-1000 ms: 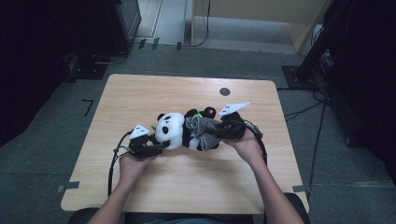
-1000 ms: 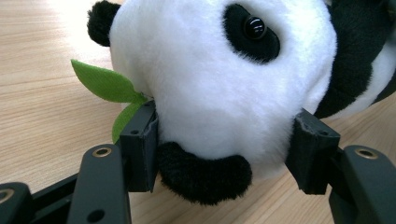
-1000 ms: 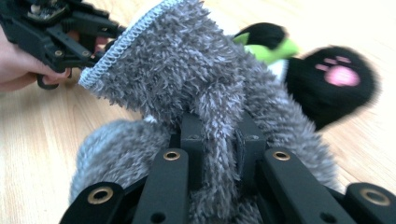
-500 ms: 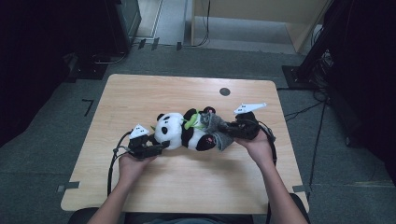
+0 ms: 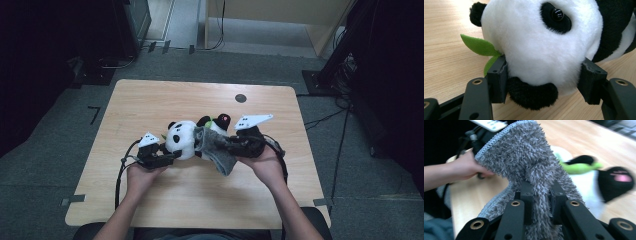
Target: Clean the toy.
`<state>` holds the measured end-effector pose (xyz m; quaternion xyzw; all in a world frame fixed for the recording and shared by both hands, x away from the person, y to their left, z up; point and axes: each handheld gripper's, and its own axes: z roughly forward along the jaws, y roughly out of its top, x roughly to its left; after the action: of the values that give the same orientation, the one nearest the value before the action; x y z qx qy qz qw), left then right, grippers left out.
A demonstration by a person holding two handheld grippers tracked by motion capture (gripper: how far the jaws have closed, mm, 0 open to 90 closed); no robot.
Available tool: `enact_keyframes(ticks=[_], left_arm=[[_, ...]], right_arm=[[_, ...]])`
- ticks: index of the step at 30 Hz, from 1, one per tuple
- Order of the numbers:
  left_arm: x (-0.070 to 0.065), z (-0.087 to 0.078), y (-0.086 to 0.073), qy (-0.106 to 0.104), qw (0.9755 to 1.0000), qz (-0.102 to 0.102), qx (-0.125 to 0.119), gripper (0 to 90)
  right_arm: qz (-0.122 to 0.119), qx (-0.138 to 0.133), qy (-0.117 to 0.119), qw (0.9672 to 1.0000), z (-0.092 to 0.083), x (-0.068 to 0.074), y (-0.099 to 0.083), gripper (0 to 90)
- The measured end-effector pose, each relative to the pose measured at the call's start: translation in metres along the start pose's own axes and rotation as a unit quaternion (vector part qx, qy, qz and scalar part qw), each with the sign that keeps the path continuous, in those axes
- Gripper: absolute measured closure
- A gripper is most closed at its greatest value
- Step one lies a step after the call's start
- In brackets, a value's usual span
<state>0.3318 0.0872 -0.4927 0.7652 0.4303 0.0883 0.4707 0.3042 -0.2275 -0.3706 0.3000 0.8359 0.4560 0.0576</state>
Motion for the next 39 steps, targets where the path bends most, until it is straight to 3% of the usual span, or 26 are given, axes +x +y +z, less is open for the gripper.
enact_keyframes(ticks=[5, 14, 17, 22, 26, 31, 39], left_arm=[[0.000, -0.001, 0.001, 0.001, 1.0000, 0.003, 0.002, 35.9], [0.001, -0.002, 0.002, 0.001, 1.0000, 0.006, 0.006, 35.9], [0.000, -0.002, 0.002, 0.002, 1.0000, 0.007, 0.006, 35.9], [0.000, -0.002, 0.002, 0.002, 1.0000, 0.004, 0.006, 36.3], [0.000, -0.002, 0.002, 0.002, 1.0000, 0.002, 0.005, 37.0], [0.001, -0.001, 0.002, 0.004, 1.0000, 0.005, 0.004, 36.9], [0.001, -0.001, 0.001, 0.002, 1.0000, 0.008, 0.004, 36.4]], right_arm=[[-0.018, 0.024, 0.016, 0.9994, 0.021, 0.020, -0.004, 78.1], [-0.033, 0.058, 0.049, 0.9966, 0.063, 0.039, -0.021, 78.3], [-0.044, 0.071, 0.038, 0.9958, 0.078, 0.042, -0.027, 78.3], [-0.034, 0.077, 0.020, 0.9962, 0.104, 0.035, -0.028, 78.3], [-0.043, 0.077, -0.021, 0.9959, 0.118, 0.031, -0.028, 77.9], [-0.043, 0.070, -0.035, 0.9960, 0.120, 0.029, -0.031, 78.0], [-0.042, 0.062, -0.056, 0.9956, 0.105, 0.029, -0.042, 77.9]])
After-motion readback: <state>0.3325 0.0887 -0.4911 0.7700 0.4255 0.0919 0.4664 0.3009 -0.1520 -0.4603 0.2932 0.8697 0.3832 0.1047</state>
